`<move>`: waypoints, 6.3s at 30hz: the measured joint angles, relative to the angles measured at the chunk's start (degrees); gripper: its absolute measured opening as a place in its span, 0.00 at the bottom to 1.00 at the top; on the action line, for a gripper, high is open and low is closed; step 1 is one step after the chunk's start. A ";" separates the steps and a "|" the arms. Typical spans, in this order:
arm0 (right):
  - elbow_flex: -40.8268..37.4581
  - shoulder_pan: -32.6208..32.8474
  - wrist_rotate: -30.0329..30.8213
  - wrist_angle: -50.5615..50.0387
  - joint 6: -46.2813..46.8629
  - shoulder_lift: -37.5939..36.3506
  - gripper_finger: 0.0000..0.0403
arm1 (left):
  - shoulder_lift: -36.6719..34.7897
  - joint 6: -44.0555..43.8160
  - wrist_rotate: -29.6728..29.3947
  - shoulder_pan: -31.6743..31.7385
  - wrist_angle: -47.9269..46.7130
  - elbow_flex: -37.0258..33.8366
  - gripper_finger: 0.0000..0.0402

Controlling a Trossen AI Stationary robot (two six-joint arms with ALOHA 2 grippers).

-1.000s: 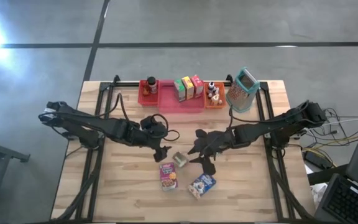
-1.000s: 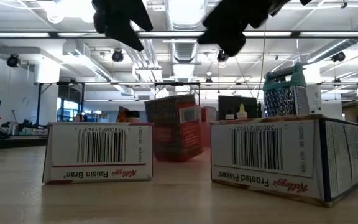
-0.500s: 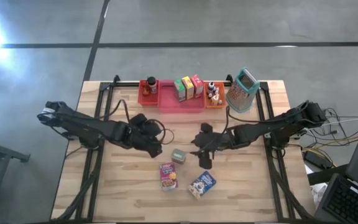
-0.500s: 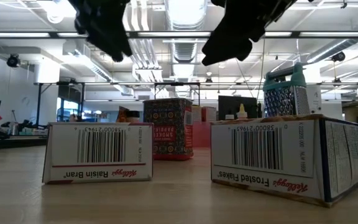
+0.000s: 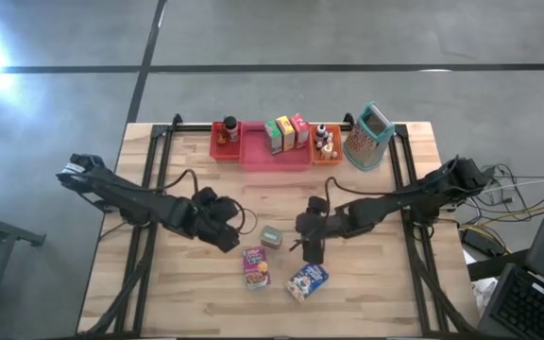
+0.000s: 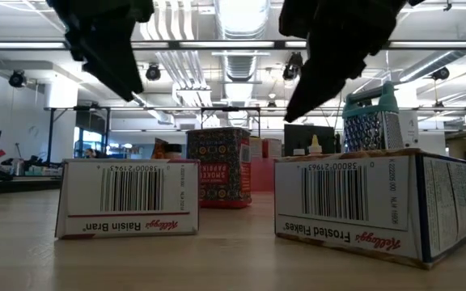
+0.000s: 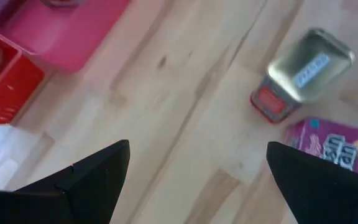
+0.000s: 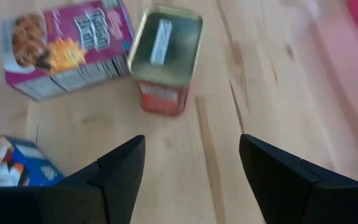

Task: Pick & Place Kitchen Items
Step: Put the red seasoning can into the red bin

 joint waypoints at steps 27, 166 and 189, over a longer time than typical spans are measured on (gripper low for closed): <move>-0.80 4.62 12.77 5.15 8.28 10.30 0.65 | 0.02 -7.64 0.51 -1.81 1.19 -7.98 0.95; 2.19 1.57 9.06 2.34 2.85 9.44 0.45 | 0.02 -7.56 0.51 -1.79 3.27 -8.09 0.95; 3.56 -2.95 -10.68 -19.87 7.61 6.98 0.45 | 0.02 -7.57 0.51 -1.80 3.75 -8.09 0.95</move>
